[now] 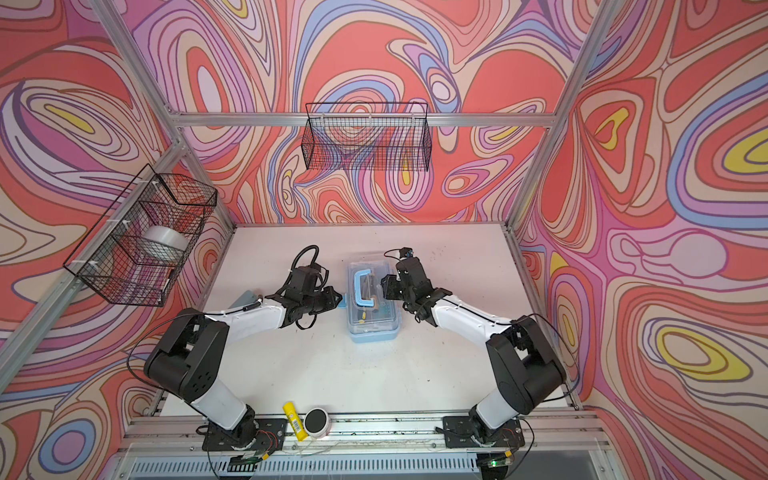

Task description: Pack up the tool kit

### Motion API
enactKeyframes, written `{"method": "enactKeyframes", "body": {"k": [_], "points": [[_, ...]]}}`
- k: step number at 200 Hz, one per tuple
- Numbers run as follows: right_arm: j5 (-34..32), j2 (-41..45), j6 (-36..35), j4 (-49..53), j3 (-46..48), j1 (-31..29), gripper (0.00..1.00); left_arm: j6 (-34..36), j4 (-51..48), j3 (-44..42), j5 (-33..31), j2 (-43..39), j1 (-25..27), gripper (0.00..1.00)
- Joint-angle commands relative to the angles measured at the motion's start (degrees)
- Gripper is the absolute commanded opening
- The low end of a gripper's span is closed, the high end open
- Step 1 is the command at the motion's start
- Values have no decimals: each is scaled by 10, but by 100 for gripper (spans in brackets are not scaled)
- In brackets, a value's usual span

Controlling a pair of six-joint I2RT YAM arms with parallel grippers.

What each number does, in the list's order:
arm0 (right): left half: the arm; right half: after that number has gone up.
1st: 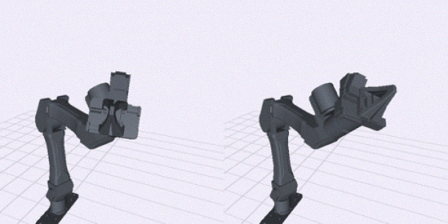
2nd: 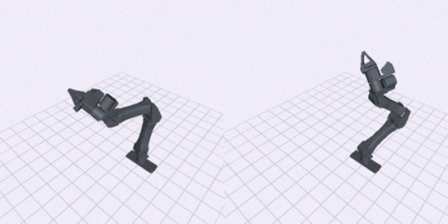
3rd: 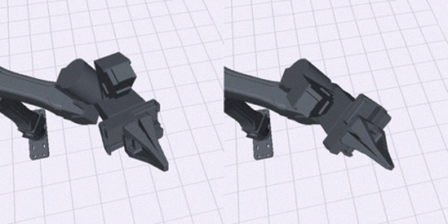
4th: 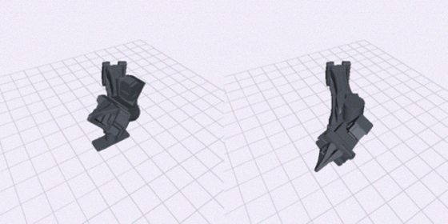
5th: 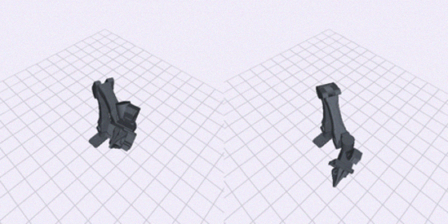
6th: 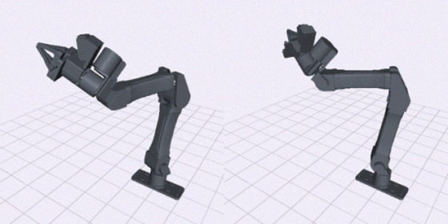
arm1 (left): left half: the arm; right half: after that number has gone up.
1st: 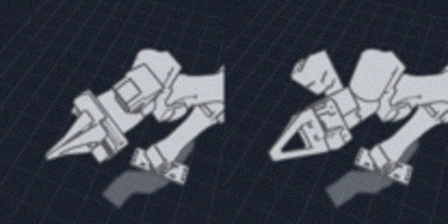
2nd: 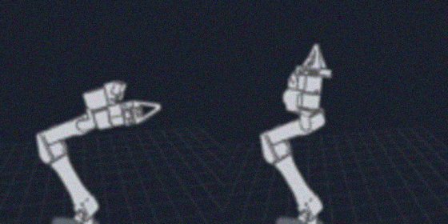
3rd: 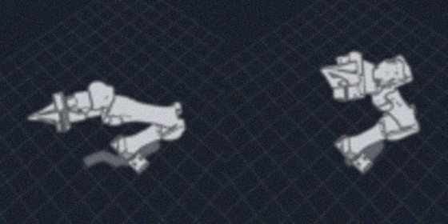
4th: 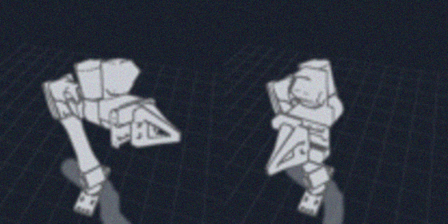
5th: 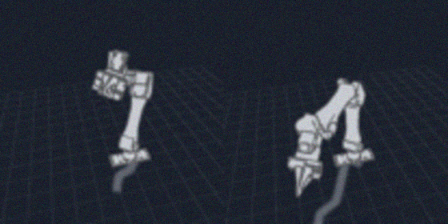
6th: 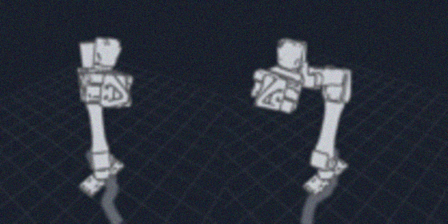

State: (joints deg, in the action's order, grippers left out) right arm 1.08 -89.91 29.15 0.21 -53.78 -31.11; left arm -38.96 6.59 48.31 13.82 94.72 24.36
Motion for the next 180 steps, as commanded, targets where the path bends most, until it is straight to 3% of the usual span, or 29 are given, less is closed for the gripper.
{"method": "enactKeyframes", "body": {"k": [1, 143, 180], "points": [[16, -33, -12, 86, 16, -10, 41, -1, -3, 12, 8, 3, -2, 8], [16, -25, -8, 76, 26, -10, 41, 1, -53, 23, 35, -66, -3, 13], [18, -25, -8, 75, 27, -9, 41, -1, -54, 15, 46, -81, -2, 32]]}}
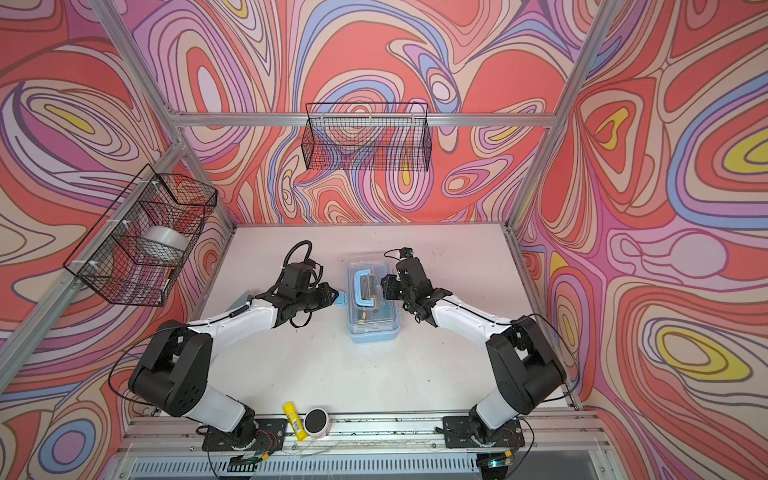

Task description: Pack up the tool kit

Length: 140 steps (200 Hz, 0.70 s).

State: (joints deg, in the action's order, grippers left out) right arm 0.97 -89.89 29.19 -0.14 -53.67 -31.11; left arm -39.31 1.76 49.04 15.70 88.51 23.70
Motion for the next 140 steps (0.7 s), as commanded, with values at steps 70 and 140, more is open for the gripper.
{"method": "enactKeyframes", "body": {"k": [70, 140], "points": [[23, -29, -7, 73, 27, -10, 41, -15, 34, -18, 67, -27, 5, 36], [23, -31, -8, 72, 30, -10, 40, -30, 61, -24, 82, -25, 5, 32]]}}
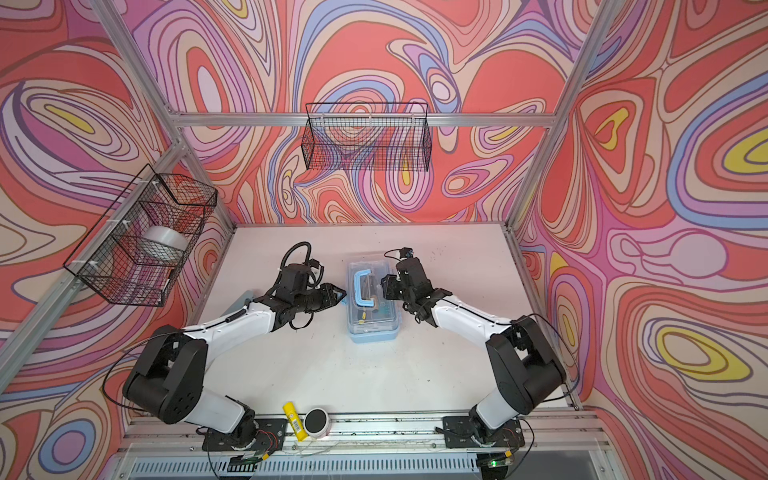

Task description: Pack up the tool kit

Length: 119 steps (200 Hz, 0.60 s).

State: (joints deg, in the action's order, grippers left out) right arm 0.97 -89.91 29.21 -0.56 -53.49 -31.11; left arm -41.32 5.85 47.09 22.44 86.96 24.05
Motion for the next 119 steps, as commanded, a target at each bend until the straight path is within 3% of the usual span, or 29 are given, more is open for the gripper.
{"method": "enactKeyframes", "body": {"k": [1, 119], "points": [[23, -31, -8, 76, 28, -10, 40, -10, 20, -4, 14, -9, 1, 32], [19, -32, -11, 79, 29, -10, 40, -19, 38, -9, 21, -2, 1, 30]]}}
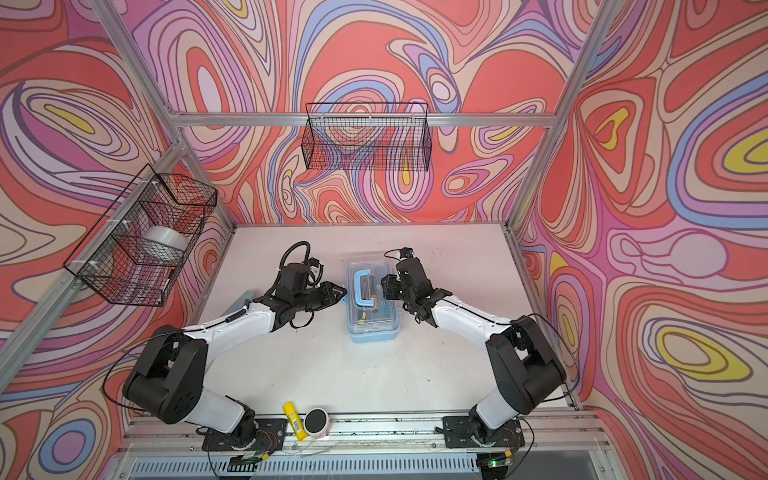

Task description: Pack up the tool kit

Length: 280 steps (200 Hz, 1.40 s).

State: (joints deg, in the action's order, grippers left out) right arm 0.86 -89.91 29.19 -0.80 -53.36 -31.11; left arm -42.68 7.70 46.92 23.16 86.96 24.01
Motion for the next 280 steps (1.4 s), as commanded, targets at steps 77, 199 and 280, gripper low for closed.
{"method": "enactKeyframes", "body": {"k": [77, 199, 280], "points": [[19, -37, -12, 82, 27, -10, 39, -19, 50, -19, 20, 7, 2, 37], [19, -43, -11, 80, 26, -10, 40, -45, 100, -40, 24, -7, 2, 36], [24, -46, -9, 78, 25, -10, 39, -46, 107, -51, 14, -21, 2, 34]]}}
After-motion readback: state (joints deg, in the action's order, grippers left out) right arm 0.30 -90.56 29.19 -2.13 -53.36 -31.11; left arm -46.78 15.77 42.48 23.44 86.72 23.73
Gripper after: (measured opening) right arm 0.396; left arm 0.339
